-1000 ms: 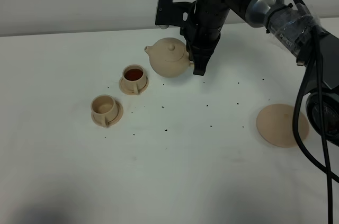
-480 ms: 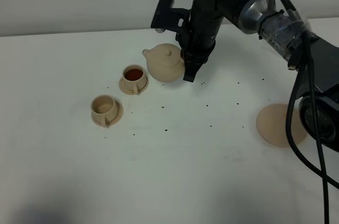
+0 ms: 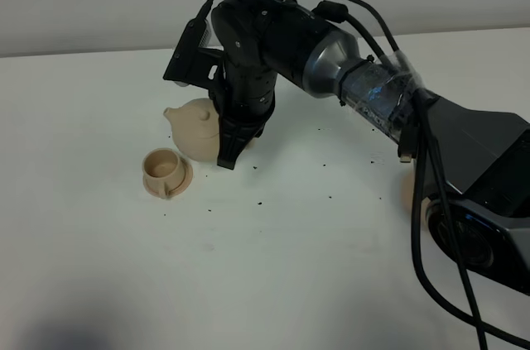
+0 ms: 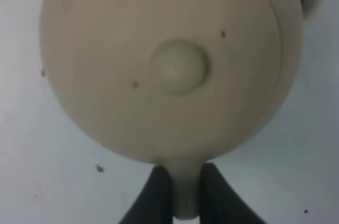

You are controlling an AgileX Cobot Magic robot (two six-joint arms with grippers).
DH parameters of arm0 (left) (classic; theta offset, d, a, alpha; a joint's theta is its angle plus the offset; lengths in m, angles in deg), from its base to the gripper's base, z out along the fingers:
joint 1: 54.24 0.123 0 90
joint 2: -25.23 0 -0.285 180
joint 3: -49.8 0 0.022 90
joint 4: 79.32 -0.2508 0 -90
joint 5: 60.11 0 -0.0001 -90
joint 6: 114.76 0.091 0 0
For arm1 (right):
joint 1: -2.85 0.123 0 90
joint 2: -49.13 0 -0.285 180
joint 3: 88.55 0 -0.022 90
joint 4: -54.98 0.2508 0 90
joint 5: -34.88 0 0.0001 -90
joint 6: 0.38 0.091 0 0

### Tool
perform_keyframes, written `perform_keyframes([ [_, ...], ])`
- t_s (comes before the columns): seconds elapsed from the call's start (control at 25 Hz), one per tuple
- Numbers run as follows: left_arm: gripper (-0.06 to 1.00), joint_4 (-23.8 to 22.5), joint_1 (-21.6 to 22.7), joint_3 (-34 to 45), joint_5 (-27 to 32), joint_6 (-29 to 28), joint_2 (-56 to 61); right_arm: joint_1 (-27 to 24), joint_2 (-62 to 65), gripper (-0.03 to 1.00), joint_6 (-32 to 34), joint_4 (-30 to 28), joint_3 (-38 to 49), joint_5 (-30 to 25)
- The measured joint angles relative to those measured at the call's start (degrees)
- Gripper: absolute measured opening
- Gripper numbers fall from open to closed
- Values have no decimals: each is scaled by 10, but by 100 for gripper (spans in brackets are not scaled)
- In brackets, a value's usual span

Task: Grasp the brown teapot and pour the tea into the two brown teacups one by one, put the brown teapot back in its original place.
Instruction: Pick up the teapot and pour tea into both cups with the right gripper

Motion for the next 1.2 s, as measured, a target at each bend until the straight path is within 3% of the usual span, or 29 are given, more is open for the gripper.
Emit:
perform_keyframes([
  [0.2,23,0,0,0,0,0,0,11,5,11,10,-2,11,1],
  [0.48,23,0,0,0,0,0,0,14,72,11,6,-3,108,-3],
  [1.2,23,0,0,0,0,0,0,20,61,11,0,28,141,0],
])
